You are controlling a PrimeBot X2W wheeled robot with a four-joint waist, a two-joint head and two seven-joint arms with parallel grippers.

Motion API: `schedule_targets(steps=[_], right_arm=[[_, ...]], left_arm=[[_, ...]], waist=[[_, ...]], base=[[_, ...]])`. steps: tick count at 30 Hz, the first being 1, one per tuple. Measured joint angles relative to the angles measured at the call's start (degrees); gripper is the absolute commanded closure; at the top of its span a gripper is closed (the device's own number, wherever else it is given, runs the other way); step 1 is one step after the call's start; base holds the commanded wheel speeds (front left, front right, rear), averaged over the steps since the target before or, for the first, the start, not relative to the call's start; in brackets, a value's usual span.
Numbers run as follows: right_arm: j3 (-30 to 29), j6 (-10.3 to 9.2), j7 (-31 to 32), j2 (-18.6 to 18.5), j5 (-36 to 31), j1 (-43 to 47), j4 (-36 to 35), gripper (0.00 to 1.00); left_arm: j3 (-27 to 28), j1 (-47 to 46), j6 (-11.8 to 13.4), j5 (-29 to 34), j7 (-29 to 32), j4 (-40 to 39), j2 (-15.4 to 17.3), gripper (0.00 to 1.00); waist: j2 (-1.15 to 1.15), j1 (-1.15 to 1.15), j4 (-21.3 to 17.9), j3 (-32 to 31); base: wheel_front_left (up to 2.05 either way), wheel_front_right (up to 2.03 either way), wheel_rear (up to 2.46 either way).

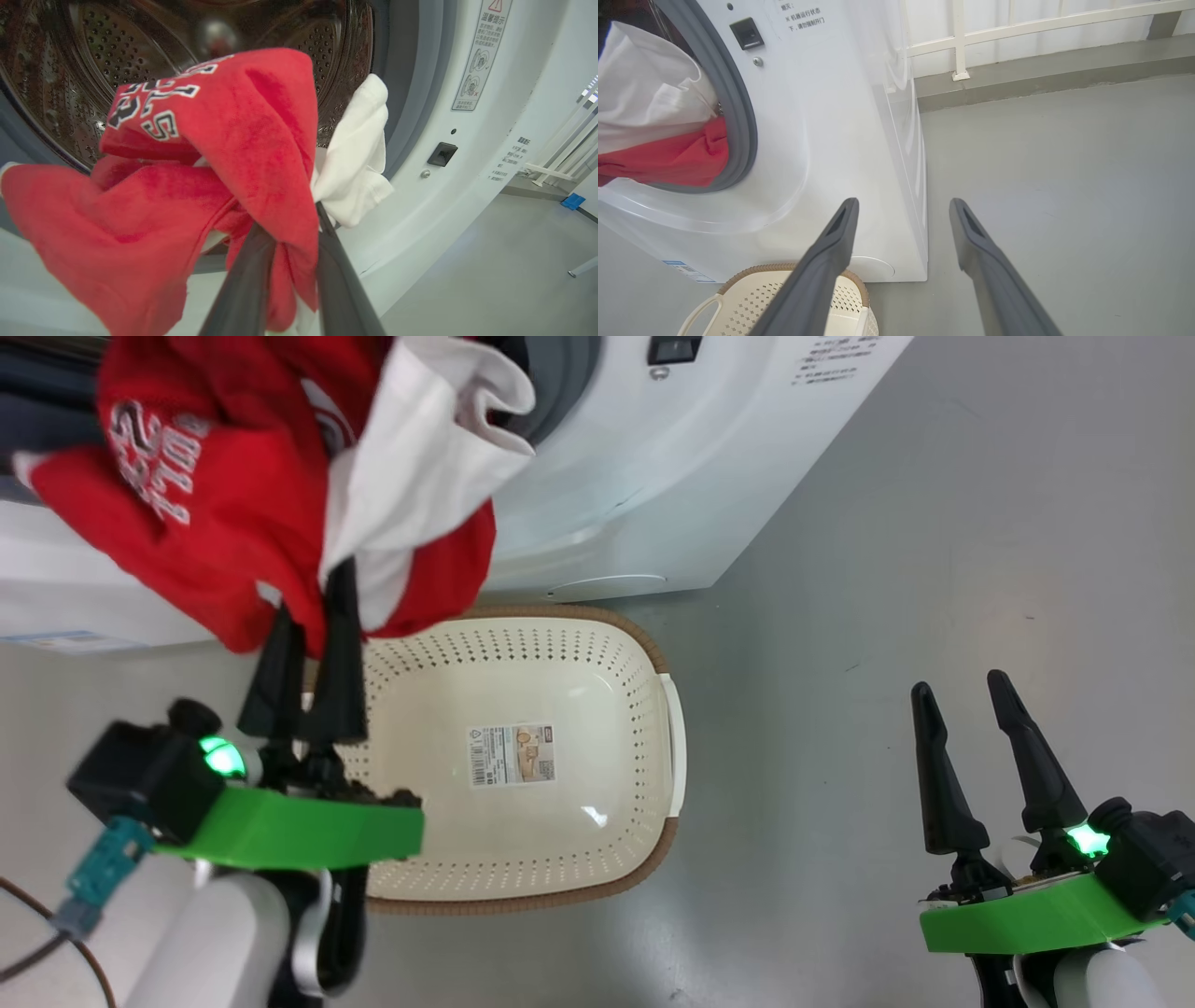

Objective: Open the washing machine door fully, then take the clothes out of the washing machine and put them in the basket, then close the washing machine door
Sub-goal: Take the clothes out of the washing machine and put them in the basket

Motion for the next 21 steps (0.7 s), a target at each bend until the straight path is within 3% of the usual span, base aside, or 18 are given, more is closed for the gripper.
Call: schedule_targets(steps=[12, 21], right_arm=[[0.1, 0.0, 0.0, 0.0, 0.0, 0.0, 0.0, 0.0], [0.0, 0.0, 0.0, 0.0, -0.3, 0.0, -0.2, 0.0]], left_arm=[[-2.8, 2.9, 1.5, 0.2, 1.4, -4.2, -0.6, 1.0], [-5.8, 4.7, 1.6, 0.0, 2.6, -2.9, -1.9, 1.0]], waist=[[0.0, 0.0, 1.0, -0.4], [0.0, 0.0, 0.8, -0.3]], base=[[0.0, 0.0, 0.0], [0.0, 0.0, 0.0]])
